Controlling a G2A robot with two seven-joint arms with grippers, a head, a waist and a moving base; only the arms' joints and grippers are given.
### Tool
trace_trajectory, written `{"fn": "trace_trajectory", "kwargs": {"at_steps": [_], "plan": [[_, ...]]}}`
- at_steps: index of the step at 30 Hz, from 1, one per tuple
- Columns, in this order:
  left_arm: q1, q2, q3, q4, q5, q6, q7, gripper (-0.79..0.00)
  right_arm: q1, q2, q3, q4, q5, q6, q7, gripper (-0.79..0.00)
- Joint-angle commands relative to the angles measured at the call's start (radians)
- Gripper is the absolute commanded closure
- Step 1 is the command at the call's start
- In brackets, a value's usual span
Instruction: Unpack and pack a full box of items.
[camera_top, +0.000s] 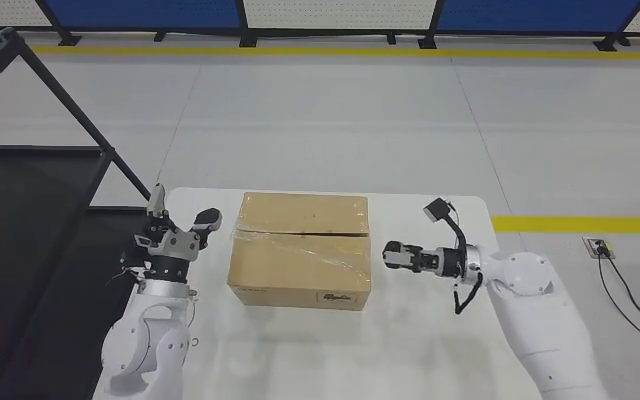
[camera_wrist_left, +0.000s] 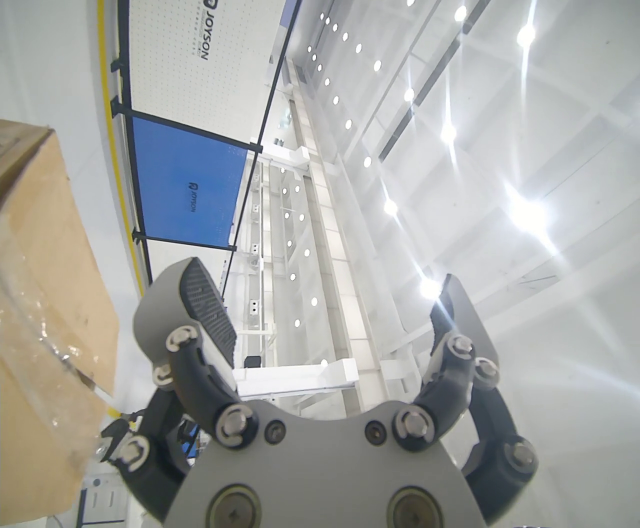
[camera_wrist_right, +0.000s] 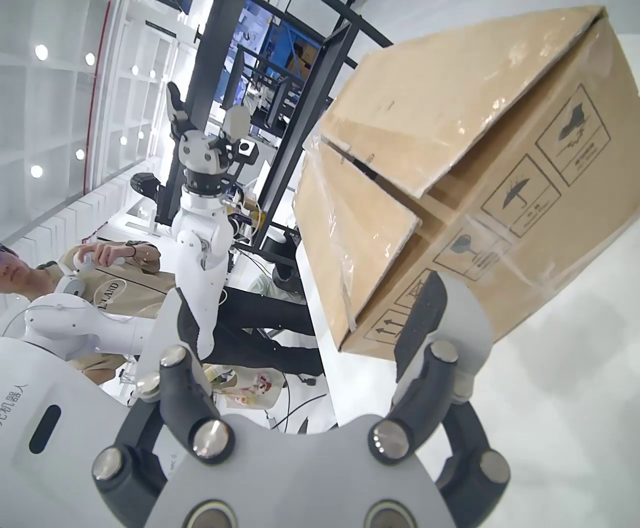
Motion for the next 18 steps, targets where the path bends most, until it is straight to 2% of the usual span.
{"fn": "trace_trajectory", "kwargs": {"at_steps": [1, 2, 6, 8, 9, 10, 12, 14, 15, 18], "plan": [[-0.014, 0.0, 0.0, 0.011, -0.021, 0.006, 0.002, -0.785, -0.008, 0.003, -0.011, -0.017, -0.018, 0.034, -0.004, -0.68], [-0.018, 0.0, 0.0, 0.015, -0.023, 0.006, 0.001, -0.785, -0.01, 0.003, -0.018, -0.023, -0.03, 0.053, -0.009, -0.585], [-0.027, 0.0, 0.004, 0.018, -0.03, 0.001, -0.001, -0.785, -0.005, 0.002, -0.052, -0.038, -0.069, 0.106, -0.042, -0.591], [-0.029, 0.0, 0.006, 0.019, -0.032, -0.004, -0.002, -0.785, 0.003, 0.002, -0.065, -0.032, -0.072, 0.121, -0.042, -0.517], [-0.029, 0.0, 0.007, 0.019, -0.032, -0.006, -0.002, -0.785, 0.007, 0.002, -0.069, -0.028, -0.072, 0.123, -0.047, -0.468], [-0.029, 0.0, 0.007, 0.02, -0.032, -0.009, -0.002, -0.785, 0.009, 0.002, -0.074, -0.025, -0.065, 0.124, -0.043, -0.379], [-0.029, 0.0, 0.006, 0.021, -0.034, -0.014, 0.002, -0.785, 0.015, 0.003, -0.079, -0.017, -0.058, 0.122, -0.042, -0.296], [-0.028, 0.0, 0.004, 0.021, -0.037, -0.017, 0.003, -0.785, 0.02, 0.004, -0.082, -0.009, -0.053, 0.123, -0.044, -0.157], [-0.027, 0.0, 0.003, 0.022, -0.039, -0.018, 0.003, -0.785, 0.022, 0.005, -0.084, -0.006, -0.052, 0.124, -0.044, -0.123], [-0.026, 0.0, 0.003, 0.022, -0.041, -0.02, 0.003, -0.785, 0.027, 0.007, -0.089, 0.0, -0.05, 0.129, -0.049, -0.114]]}}
